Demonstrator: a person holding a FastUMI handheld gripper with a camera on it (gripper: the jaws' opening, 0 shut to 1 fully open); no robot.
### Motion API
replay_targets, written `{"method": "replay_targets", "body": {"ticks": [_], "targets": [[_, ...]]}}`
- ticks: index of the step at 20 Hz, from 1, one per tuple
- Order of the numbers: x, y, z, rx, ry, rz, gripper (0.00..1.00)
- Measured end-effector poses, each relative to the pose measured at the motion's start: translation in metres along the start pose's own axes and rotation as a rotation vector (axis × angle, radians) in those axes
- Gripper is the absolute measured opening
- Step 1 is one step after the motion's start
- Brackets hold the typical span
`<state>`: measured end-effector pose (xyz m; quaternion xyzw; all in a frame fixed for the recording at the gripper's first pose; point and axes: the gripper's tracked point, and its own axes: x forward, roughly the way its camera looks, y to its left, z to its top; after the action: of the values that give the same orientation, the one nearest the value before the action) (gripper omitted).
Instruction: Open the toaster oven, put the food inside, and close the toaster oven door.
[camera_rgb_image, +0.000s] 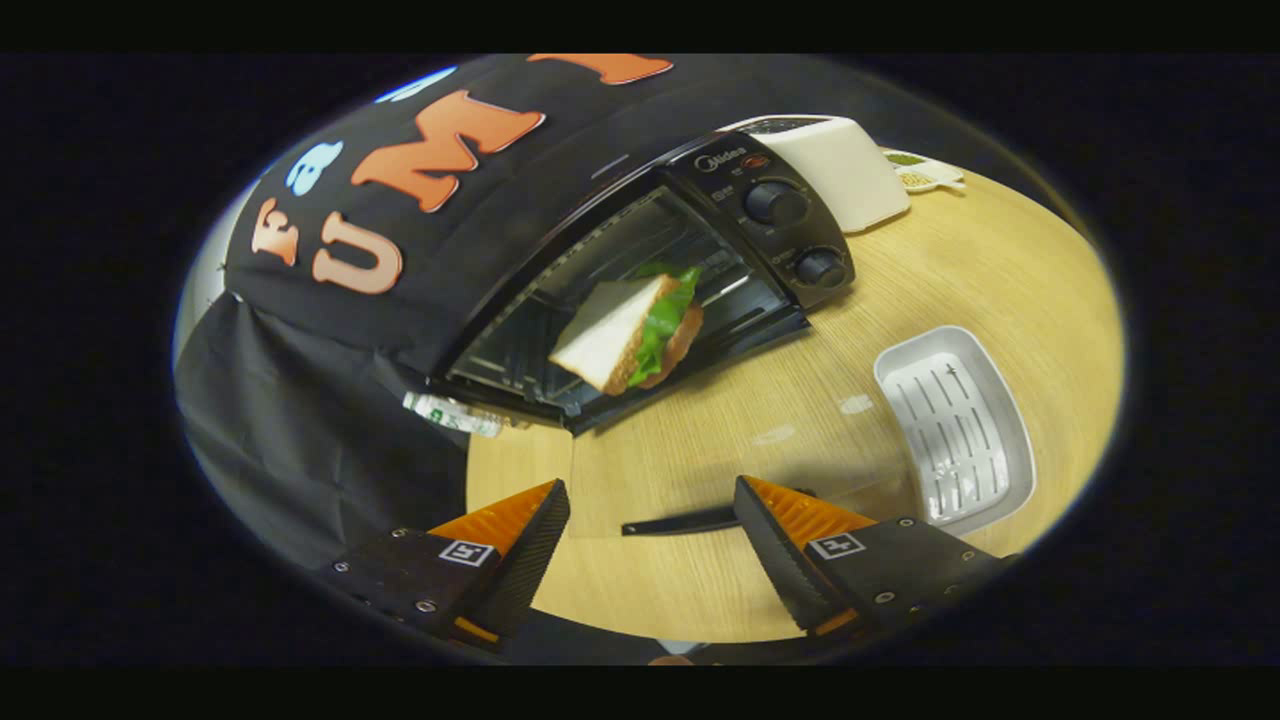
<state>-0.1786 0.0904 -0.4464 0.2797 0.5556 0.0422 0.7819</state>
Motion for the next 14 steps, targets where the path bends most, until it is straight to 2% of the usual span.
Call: {"method": "replay_targets", "body": {"ticks": [3, 6, 10, 12, 14], "targets": [[-0.009, -0.011, -0.033, -0.154, 0.085, -0.053, 0.98], [-0.001, -0.024, -0.064, -0.249, 0.151, -0.109, 0.99], [0.024, -0.045, -0.067, -0.348, 0.171, -0.192, 0.99], [0.034, -0.049, -0.068, -0.354, 0.197, -0.218, 0.99], [0.044, -0.045, -0.062, -0.356, 0.189, -0.21, 0.99]]}}
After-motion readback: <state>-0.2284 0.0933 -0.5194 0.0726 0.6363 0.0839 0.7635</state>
